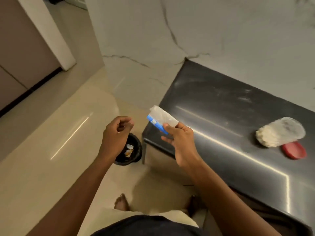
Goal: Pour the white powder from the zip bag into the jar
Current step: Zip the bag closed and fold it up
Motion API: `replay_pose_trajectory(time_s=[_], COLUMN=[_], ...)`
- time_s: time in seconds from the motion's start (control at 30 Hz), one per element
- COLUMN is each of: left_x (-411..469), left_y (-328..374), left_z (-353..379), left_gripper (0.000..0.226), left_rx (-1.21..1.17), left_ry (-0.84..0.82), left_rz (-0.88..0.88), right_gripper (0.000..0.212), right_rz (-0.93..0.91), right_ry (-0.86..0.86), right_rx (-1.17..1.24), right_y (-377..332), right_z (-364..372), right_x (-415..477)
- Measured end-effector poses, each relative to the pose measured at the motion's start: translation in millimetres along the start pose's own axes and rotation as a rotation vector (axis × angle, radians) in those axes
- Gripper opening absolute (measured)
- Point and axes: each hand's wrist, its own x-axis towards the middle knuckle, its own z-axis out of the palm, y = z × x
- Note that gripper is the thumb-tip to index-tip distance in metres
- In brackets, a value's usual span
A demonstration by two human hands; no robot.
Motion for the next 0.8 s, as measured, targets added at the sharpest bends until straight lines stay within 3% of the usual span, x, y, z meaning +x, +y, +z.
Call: replay_pose_trajectory(time_s=[0.2, 0.33, 0.4, 0.6, 0.8], left_x=[50.8, 80.3, 90.1, 120.7, 148.2], left_y=[-58.7, -121.6, -158.9, -299.8, -447.5], left_z=[-81.0, -98.7, -99.4, -82.3, -57.6], left_gripper=[0.005, 0.010, 0.013, 0.014, 0.010], left_rx=[0.110, 0.156, 0.184, 0.228, 0.234], left_ry=[0.054, 0.060, 0.059, 0.018, -0.031], left_rz=[-0.098, -0.205, -0.259, -0.378, -0.447], right_gripper=[0.008, 0.027, 0.032, 0.013, 0.037], right_rz=[0.075, 0.088, 0.129, 0.254, 0.578], right_ry=[0.091, 0.124, 0.119, 0.187, 0.132], right_rx=[-0.047, -0.089, -0.133, -0.551, -0.636], right_y=[57.4, 127.9, 169.4, 317.6, 473.1], right_z=[126.4, 175.7, 183.8, 171.0, 148.6], right_x=[34.5, 76.8, 106.3, 216.8, 310.8])
